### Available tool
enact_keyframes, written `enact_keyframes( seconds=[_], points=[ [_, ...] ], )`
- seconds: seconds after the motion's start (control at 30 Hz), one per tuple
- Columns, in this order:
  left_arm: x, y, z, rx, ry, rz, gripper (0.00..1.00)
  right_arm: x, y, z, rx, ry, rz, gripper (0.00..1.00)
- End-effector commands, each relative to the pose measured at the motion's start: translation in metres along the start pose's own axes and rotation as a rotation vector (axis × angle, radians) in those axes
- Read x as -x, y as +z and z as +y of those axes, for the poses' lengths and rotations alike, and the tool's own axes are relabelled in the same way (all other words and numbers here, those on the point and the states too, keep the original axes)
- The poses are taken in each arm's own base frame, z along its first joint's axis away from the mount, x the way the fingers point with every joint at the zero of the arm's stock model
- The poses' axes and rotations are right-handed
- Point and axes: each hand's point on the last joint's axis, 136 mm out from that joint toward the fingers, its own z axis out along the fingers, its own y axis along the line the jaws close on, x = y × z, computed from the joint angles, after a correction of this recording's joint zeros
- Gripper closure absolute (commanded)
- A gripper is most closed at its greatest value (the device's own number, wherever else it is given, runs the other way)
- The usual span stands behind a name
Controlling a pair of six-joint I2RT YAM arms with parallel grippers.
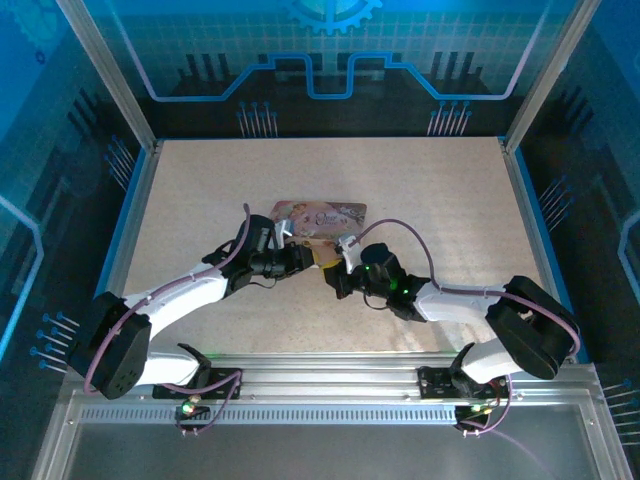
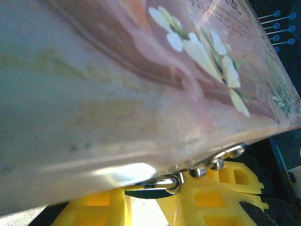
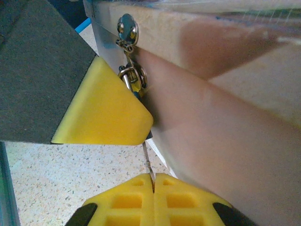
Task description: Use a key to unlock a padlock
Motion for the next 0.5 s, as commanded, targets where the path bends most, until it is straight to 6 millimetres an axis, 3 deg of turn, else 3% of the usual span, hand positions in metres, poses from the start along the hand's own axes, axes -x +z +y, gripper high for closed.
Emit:
enact_keyframes(
  seconds=[0.0,0.47],
  points=[
    [0.013,-0.013,-0.046,-0.137,0.094,-0.042,0.87,0.029,0.001,0.015,0.05,-0.017,-0.104,0.94],
    [0.009,-0.013,-0.051,-0.154,0.104,-0.025,0.87,0.055,0.006,0.027,0.115,-0.043,-0.173,0.94]
  ],
)
